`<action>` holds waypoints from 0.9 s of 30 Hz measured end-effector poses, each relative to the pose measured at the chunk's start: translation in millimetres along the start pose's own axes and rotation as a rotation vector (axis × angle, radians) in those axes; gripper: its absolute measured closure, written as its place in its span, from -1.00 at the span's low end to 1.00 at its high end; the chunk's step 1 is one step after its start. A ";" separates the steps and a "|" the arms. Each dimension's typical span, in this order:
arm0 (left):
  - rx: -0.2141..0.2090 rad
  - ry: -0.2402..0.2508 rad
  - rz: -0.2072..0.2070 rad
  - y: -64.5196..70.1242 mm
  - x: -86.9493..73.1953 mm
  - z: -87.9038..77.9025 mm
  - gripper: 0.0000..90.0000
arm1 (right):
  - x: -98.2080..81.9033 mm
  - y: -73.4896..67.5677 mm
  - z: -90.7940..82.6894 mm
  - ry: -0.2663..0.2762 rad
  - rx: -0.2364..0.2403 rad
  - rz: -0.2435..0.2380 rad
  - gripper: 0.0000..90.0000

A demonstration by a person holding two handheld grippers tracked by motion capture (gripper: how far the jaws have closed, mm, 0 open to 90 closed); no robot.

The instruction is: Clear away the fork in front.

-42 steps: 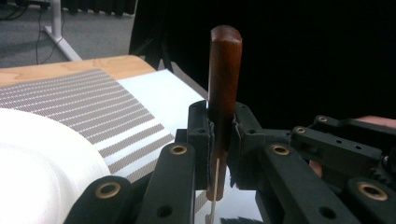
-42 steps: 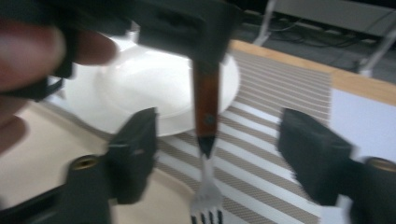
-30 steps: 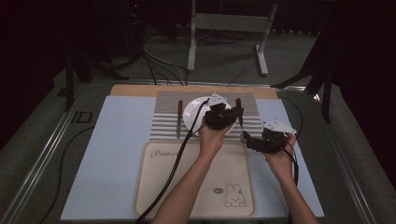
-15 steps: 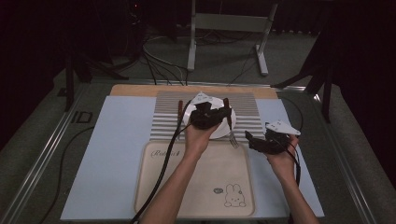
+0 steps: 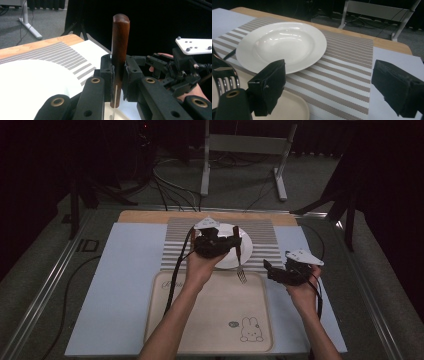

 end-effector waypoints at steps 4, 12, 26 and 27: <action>0.022 -0.011 -0.012 -3.4 1.3 -8.7 0.80 | 0.1 0.6 -0.7 0.003 0.010 0.019 -0.71; 0.024 -0.045 -0.021 -12.0 -1.4 -30.2 0.80 | -0.8 0.9 -0.4 0.004 0.007 0.019 -0.71; 0.022 -0.094 -0.014 -20.4 -9.9 -68.7 0.80 | -1.7 1.8 -0.8 0.000 0.005 0.030 -0.70; 0.024 -0.097 -0.015 -21.0 -10.4 -71.4 0.80 | -1.6 1.9 -1.0 0.001 0.005 0.029 -0.70</action>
Point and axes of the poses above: each handheld gripper's, and its own axes: z roughly forward along the jaws, x roughly out of its top, y roughly to its right, the point moved 4 cm from there along z, roughly forward along the jaws, and after that the axes turned 4 degrees about -z, right-handed, at the moved point
